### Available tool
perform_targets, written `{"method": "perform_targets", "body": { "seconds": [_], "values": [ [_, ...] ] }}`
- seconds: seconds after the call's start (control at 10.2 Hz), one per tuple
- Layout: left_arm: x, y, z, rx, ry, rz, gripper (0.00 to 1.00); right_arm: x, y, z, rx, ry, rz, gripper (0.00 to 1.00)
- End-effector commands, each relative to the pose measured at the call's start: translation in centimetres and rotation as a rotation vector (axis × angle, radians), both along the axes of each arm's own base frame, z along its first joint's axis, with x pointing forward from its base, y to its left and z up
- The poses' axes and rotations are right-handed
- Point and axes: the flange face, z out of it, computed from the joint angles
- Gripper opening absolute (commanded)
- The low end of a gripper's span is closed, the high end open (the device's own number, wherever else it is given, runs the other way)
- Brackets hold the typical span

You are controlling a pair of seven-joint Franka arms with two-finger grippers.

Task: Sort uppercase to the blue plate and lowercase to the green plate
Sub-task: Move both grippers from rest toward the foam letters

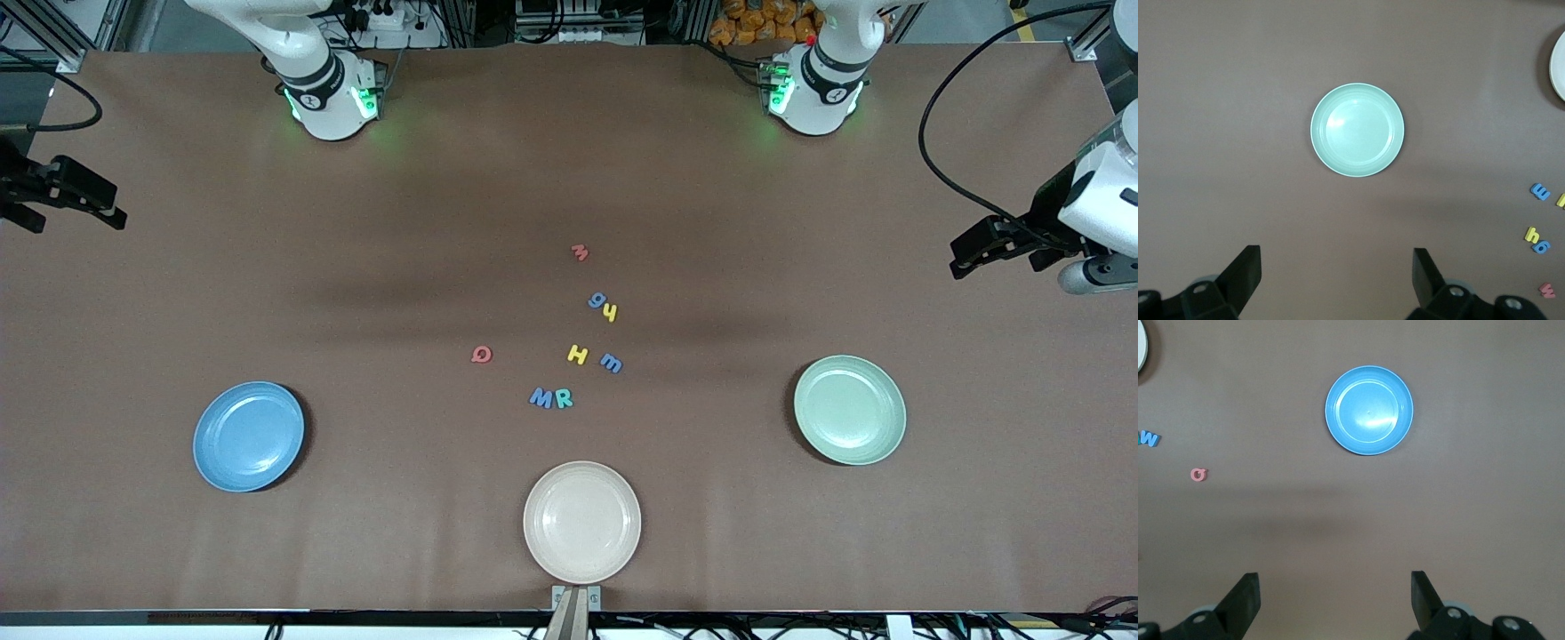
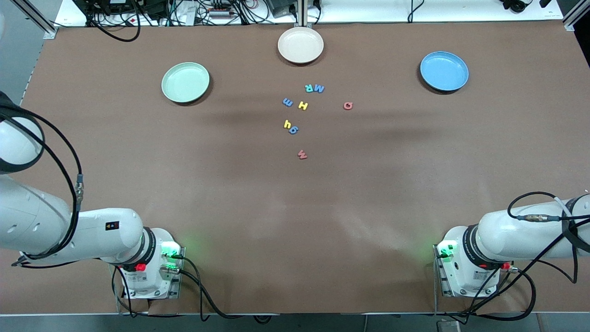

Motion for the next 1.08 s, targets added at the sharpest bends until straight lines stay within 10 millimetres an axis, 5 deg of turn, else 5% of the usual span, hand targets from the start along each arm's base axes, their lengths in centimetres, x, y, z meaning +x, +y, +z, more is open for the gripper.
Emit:
{"method": "perform_targets", "body": {
  "seconds": [0.0, 0.2, 0.39, 0.98],
  "values": [
    [-0.6, 0.1, 0.6, 0.001, 0.007, -0.011, 1.00, -0.5, 0.2, 0.0, -0.012, 0.003, -0.008, 1.00],
    [0.3, 0.5, -1.0, 0.000, 0.031, -0.011, 1.00, -0.4, 0.2, -0.1, -0.012, 0.004, -0.008, 1.00],
    [2.0, 0.1, -4.8, -0.009, 0.066, -0.041, 1.00, -0.4, 0.4, -0.2, -0.012, 0.006, -0.005, 1.00],
    [4.3, -13.3, -16.2, -0.071, 0.056, -0.216, 1.00, 2.2, 5.0, -6.0, -0.006, 0.079, 0.070, 1.00]
  ]
}}
